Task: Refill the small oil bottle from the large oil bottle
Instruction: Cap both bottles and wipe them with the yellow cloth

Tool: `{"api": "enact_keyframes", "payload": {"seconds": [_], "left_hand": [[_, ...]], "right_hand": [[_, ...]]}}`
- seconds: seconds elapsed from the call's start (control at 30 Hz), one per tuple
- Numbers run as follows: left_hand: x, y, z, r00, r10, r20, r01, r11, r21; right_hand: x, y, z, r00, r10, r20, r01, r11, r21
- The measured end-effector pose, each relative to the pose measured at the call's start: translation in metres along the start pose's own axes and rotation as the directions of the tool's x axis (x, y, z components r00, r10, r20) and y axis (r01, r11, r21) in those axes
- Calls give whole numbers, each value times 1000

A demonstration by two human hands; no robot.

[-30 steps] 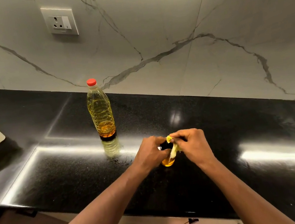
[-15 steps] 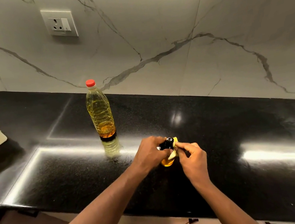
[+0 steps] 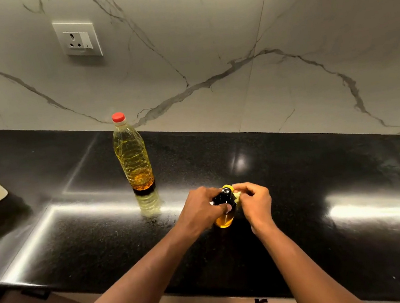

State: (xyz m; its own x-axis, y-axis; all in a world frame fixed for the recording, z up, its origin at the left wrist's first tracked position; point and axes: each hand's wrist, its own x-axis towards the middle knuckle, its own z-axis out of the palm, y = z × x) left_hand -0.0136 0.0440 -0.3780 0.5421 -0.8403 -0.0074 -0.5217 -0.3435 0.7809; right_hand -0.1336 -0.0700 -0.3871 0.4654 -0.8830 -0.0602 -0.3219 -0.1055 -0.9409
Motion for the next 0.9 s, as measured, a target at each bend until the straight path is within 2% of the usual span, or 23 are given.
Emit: {"api": "enact_keyframes", "payload": {"seconds": [0.13,0.23,0.37,0.47,0.63,0.7,0.83,0.9], "left_hand": [[-1,1,-1,1000,-10,-6,10,999,-32],[-2,1,0,999,-36,-15,35,998,-52],[-2,4,-1,1000,-30,6,30,998,-46],[-2,6,-3,999,-43,-1,43,999,-34],[-5,9,-3,999,-41,-3,40,998,-42],[-4,8,-4,999,-43,11,44,998,-42],[2,7,-9,997,-54,53,56,998,-42],[6,6,-11,995,-60,82,62,998,-17]], "right_hand": [[-30,28,-3,999,-39,-19,36,994,-99],[-54,41,2,999,15,-43,-20,994,-110],[-57,24,19,973,229,-7,-224,960,167],[-30,14,24,934,350,66,-356,911,209],[-15,19,13,938,287,195,-316,938,144],[-27,25,8,945,263,194,-303,928,217],[-48,22,7,960,215,181,-277,837,473],[-44,16,6,971,173,165,-233,844,483]]}}
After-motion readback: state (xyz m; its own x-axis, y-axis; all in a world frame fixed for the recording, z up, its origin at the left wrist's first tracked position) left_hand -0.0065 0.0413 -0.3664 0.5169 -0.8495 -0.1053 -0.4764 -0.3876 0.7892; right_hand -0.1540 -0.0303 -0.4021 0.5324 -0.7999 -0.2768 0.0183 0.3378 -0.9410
